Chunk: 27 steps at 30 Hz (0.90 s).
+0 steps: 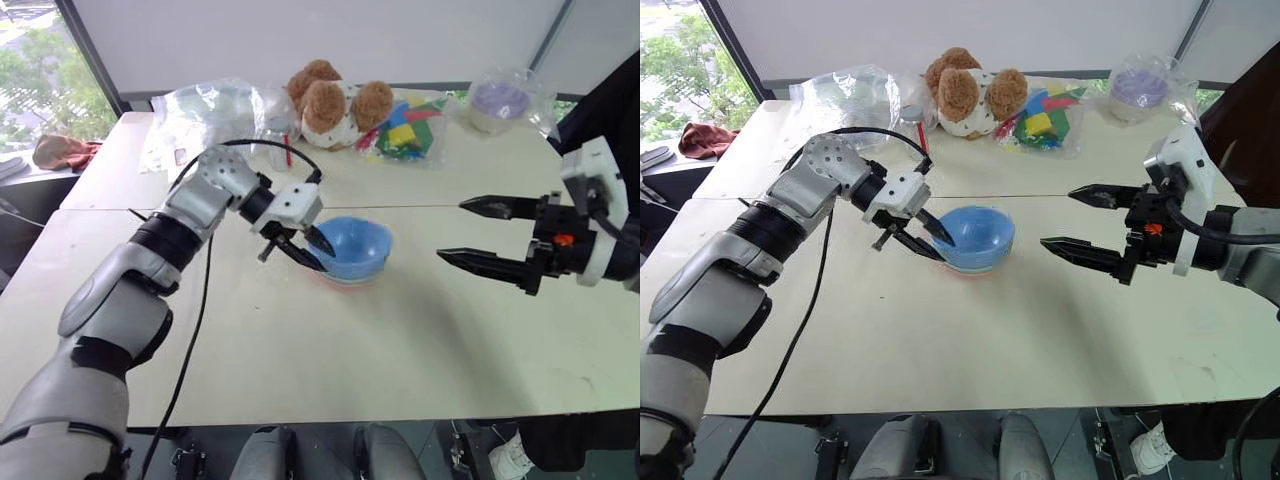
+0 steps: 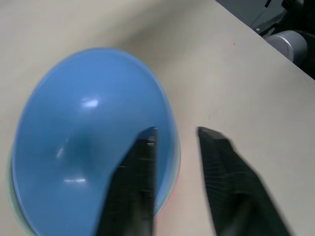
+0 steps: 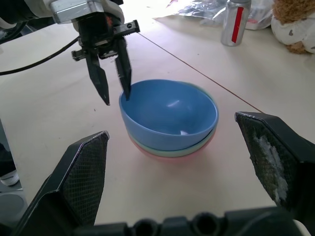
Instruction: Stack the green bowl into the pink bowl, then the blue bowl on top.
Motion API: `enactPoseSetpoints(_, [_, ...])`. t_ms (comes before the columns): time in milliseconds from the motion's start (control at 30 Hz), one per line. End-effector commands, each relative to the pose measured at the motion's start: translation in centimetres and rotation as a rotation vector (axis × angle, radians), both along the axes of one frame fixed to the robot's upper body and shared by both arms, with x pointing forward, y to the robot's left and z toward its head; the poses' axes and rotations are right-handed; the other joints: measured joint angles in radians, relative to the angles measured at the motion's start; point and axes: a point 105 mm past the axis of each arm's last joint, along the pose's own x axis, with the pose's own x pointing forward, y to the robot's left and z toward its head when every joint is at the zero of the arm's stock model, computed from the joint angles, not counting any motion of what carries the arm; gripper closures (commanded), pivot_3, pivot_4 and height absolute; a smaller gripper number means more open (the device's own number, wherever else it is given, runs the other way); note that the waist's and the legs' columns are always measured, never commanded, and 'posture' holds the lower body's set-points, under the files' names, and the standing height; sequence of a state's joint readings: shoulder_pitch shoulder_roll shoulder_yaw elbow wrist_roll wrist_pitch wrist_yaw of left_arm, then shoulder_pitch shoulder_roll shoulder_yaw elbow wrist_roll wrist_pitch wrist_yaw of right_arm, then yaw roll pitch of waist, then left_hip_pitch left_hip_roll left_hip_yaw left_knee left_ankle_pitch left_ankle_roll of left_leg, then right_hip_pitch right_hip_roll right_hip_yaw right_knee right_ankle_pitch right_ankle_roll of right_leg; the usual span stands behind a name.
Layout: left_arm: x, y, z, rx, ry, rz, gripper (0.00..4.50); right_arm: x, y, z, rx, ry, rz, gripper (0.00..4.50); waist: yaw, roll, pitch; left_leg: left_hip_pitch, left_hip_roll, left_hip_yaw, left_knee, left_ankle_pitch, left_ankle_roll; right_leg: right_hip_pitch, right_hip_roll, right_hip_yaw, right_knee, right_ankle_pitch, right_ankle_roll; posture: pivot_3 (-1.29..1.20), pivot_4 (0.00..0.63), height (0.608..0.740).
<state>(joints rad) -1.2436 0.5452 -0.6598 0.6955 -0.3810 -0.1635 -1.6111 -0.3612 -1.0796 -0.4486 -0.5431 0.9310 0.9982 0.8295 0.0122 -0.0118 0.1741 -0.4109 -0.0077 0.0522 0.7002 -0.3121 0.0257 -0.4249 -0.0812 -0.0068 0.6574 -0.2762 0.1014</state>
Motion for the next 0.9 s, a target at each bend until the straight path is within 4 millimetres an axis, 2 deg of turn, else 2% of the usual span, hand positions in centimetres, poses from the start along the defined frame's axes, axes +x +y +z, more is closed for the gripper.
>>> enactPoseSetpoints(33, [0.3,-0.5,3.3,-0.103,-0.055,-0.002,1.14,-0.5,-0.1,1.1,-0.01,-0.05,-0.003,0.0,-0.001,0.0,0.0,0.0,0.0,0.0,0.0,0.0,0.0,0.0,0.0,0.0,0.0,0.0,0.0,0.0,0.15,0.74])
enactPoseSetpoints(100, [0.5,-0.4,4.7,-0.159,-0.064,0.016,0.1,-0.4,0.0,1.0,-0.011,-0.048,0.0,0.0,-0.001,0.0,0.0,0.0,0.0,0.0,0.0,0.0,0.0,0.0,0.0,0.0,0.0,0.0,0.0,0.0,0.15,0.74])
enactPoseSetpoints(200, [0.6,0.8,6.9,-0.246,-0.056,0.064,0.04,-0.1,0.0,1.0,-0.013,-0.045,0.007,0.0,-0.004,0.0,0.0,0.0,0.0,0.0,0.0,0.0,0.0,0.0,0.0,0.0,0.0,0.0,0.0,0.0,0.15,0.74])
enactPoseSetpoints(267, [0.4,2.8,8.5,-0.31,-0.043,0.132,0.04,0.1,0.0,0.9,-0.016,-0.04,0.018,0.0,-0.011,0.0,0.0,0.0,0.0,0.0,0.0,0.0,0.0,0.0,0.001,0.0,0.0,0.0,0.0,0.0,0.15,0.74])
enactPoseSetpoints(367, [-0.4,5.8,9.3,-0.361,-0.015,0.233,0.04,0.4,0.0,0.7,-0.027,-0.032,0.034,0.0,-0.029,0.0,0.0,0.0,0.001,-0.001,-0.001,0.0,0.0,0.0,0.001,0.0,0.0,0.0,0.0,0.0,0.15,0.74])
enactPoseSetpoints(533, [-1.8,9.7,8.9,-0.421,0.006,0.455,0.04,0.7,0.0,0.5,-0.049,-0.019,0.068,0.0,-0.026,0.001,0.0,0.001,0.002,-0.001,-0.001,0.001,-0.001,0.0,0.0,0.0,0.002,0.0,0.0,0.0,0.15,0.74])
enactPoseSetpoints(700, [-4.0,12.9,7.0,-0.463,0.093,0.66,0.04,1.3,0.1,0.1,-0.08,-0.012,0.094,0.0,-0.024,0.0,0.0,0.001,0.002,-0.001,0.0,0.001,-0.001,0.0,-0.002,0.0,0.001,0.0,0.0,0.0,0.15,0.74])
enactPoseSetpoints(900, [-5.5,14.6,5.5,-0.498,0.152,0.813,0.04,1.7,0.1,0.1,-0.085,-0.012,0.117,0.0,-0.021,0.0,0.0,0.001,0.002,-0.002,0.0,0.001,-0.002,0.001,-0.002,0.0,0.002,0.0,0.0,0.0,0.15,0.74])
